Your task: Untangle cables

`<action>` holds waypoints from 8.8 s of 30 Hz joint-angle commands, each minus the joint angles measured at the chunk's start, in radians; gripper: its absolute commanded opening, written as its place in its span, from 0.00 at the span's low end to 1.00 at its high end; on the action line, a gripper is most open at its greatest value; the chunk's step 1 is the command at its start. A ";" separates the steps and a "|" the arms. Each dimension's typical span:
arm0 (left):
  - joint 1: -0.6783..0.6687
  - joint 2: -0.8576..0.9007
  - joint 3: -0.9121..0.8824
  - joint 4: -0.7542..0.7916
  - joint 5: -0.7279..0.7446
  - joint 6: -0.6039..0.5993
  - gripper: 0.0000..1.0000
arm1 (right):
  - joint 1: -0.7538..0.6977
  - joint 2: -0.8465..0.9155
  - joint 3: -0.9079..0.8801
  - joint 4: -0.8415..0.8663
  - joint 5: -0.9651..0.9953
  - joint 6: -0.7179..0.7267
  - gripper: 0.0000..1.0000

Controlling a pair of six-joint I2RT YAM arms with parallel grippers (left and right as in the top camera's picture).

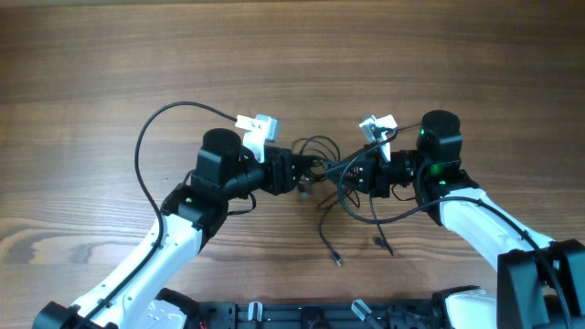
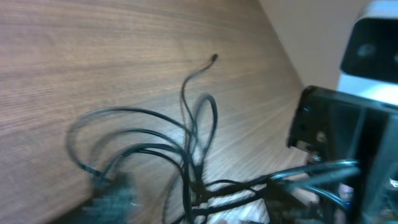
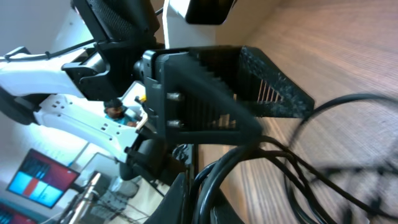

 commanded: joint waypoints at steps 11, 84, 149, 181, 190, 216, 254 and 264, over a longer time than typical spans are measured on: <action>-0.016 0.093 0.007 -0.027 -0.087 0.013 0.38 | 0.058 0.004 0.007 0.031 -0.065 0.040 0.08; 0.193 0.068 0.007 0.071 -0.030 -0.489 1.00 | 0.150 0.262 0.568 -0.600 0.637 -0.245 0.04; -0.040 0.364 0.007 -0.266 -0.613 -0.451 0.04 | -0.071 -0.085 0.828 -0.820 1.036 -0.191 0.04; 0.041 0.128 0.014 0.237 -0.239 -0.383 1.00 | -0.023 -0.085 0.828 -0.765 0.157 -0.389 0.04; 0.063 0.137 0.014 0.251 -0.413 -0.240 1.00 | 0.061 -0.085 0.828 -0.612 -0.010 -0.247 0.04; 0.061 0.158 0.010 -0.001 0.114 0.249 0.90 | 0.080 -0.044 0.828 -0.911 0.292 -0.356 0.04; 0.218 0.122 0.010 -0.121 -0.257 -0.036 0.07 | -0.304 0.298 0.822 -1.319 1.161 -0.220 1.00; 0.218 0.122 0.010 -0.122 -0.019 0.094 0.04 | 0.006 0.305 0.792 -1.245 0.639 -0.850 1.00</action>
